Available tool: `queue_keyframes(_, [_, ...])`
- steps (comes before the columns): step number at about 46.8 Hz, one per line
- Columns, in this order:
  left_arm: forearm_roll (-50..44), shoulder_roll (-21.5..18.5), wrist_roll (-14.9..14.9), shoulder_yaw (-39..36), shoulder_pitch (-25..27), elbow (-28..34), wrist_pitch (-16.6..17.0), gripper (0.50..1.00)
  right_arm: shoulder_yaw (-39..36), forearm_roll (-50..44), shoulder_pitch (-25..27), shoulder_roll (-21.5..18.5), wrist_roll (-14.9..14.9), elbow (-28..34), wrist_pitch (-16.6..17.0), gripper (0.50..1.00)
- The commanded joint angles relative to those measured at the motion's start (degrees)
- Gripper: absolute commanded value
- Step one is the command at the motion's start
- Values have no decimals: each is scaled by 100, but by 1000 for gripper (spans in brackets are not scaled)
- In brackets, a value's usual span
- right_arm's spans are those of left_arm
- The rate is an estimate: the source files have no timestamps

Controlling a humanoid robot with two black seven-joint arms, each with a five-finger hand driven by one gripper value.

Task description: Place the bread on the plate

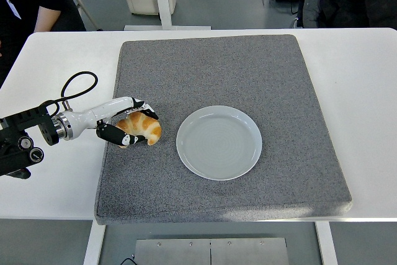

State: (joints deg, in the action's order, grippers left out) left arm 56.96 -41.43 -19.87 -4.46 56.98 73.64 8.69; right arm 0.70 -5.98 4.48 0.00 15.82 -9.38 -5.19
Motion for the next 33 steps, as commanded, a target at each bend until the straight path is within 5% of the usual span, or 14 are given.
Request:
queue_keyframes(1, [-9,-23,0,25,15,-7,1,500,0,0,0,0,0,-2,1,1000])
queue_keyframes(33, [-9,-278,-70,25,700,-7,-8,500,0,0,0,0,0,-2,1,1000])
